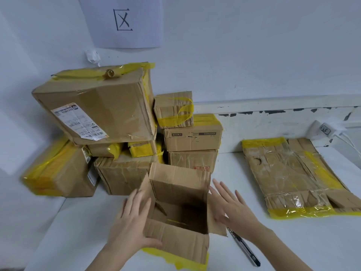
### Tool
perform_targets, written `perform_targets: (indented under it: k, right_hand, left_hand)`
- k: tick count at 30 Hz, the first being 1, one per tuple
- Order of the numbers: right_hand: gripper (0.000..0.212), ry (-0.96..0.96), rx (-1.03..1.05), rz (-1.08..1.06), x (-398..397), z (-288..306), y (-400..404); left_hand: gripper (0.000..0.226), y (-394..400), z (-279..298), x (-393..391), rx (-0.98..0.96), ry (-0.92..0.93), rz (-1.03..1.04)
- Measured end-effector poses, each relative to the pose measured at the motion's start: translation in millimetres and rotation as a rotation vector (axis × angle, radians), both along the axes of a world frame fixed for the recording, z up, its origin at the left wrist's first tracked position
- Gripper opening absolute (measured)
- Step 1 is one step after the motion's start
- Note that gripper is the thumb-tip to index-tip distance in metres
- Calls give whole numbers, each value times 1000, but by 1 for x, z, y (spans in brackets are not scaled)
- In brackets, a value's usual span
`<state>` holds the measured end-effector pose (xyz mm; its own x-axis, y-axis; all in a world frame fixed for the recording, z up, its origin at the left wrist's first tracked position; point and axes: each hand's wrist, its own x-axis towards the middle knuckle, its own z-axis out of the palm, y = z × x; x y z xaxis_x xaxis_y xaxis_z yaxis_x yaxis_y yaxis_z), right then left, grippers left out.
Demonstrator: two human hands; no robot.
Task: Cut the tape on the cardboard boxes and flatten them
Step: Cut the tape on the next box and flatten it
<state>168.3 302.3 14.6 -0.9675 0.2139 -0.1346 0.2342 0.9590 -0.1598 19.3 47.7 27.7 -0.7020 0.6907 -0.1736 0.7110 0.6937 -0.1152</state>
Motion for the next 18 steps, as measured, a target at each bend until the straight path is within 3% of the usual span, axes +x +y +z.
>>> perform_targets:
  k: [4, 8, 10, 13, 15, 18]
  right_hand:
    - [107, -108, 106, 232, -22, 21, 19]
    - [111, -208, 149, 325, -38, 18, 18]
    - [103, -241, 104, 337, -39, 9, 15]
    - [68, -201, -36, 288, -37, -4, 15]
    - [53, -149, -130, 216, -36, -10, 16]
    - [50, -109, -207, 134, -39, -12, 16]
  left_hand:
    - [139, -9, -13, -7, -55, -30, 66]
    - [121, -15, -25, -17, 141, -472, 45]
    - [99, -18, -30, -20, 250, -573, 22]
    - [52, -12, -39, -18, 379, -529, 67]
    - [52, -6, -49, -14, 452, -429, 127]
    - [54, 3, -63, -9, 654, -381, 245]
